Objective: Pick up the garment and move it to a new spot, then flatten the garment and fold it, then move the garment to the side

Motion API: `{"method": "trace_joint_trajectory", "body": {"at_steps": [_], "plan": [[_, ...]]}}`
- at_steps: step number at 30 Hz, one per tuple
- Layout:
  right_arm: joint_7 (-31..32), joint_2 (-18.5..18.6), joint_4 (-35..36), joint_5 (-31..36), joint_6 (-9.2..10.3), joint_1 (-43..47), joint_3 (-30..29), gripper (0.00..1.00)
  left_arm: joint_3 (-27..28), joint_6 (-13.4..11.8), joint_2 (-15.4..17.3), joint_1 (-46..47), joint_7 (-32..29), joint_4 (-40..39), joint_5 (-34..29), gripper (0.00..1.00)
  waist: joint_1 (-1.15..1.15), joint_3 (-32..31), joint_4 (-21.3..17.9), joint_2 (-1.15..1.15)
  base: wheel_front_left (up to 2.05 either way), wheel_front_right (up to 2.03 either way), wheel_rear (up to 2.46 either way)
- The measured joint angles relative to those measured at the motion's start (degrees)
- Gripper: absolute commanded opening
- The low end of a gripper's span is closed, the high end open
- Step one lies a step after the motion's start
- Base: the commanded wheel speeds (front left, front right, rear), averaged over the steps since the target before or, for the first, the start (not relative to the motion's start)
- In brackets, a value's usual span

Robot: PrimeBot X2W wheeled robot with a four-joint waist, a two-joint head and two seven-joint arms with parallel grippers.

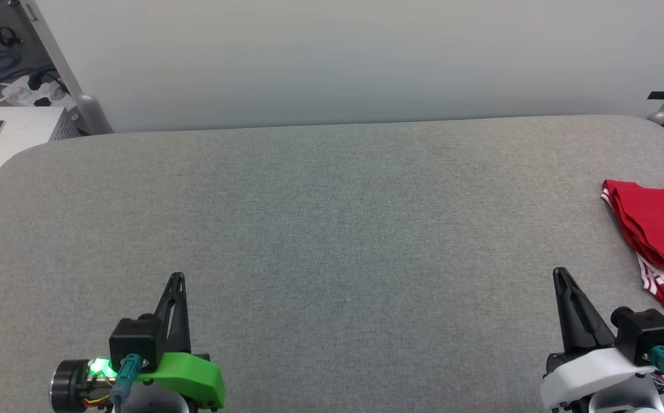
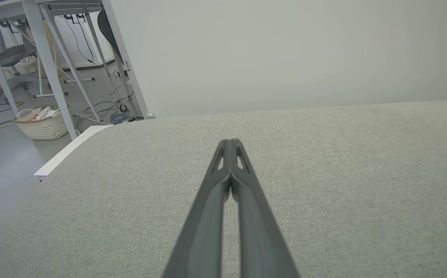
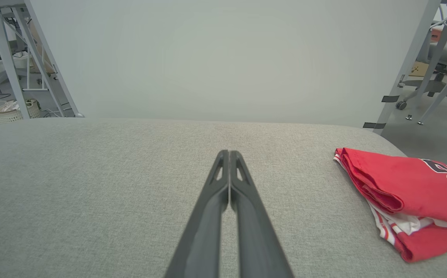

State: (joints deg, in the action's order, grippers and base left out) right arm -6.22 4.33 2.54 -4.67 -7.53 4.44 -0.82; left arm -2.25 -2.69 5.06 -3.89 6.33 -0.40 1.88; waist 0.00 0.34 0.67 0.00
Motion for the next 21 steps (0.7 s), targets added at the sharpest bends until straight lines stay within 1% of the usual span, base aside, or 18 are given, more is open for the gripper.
{"method": "trace_joint_trajectory", "body": {"at_steps": [21], "plan": [[2.7,-0.5,-1.0,2.1,0.00,-1.5,0.3,0.00,0.9,1.2,-1.0,1.4,-2.9,0.1,-0.8,0.00,0.00,-0.2,-0.3,0.00,0.00,0.00,0.00]]}}
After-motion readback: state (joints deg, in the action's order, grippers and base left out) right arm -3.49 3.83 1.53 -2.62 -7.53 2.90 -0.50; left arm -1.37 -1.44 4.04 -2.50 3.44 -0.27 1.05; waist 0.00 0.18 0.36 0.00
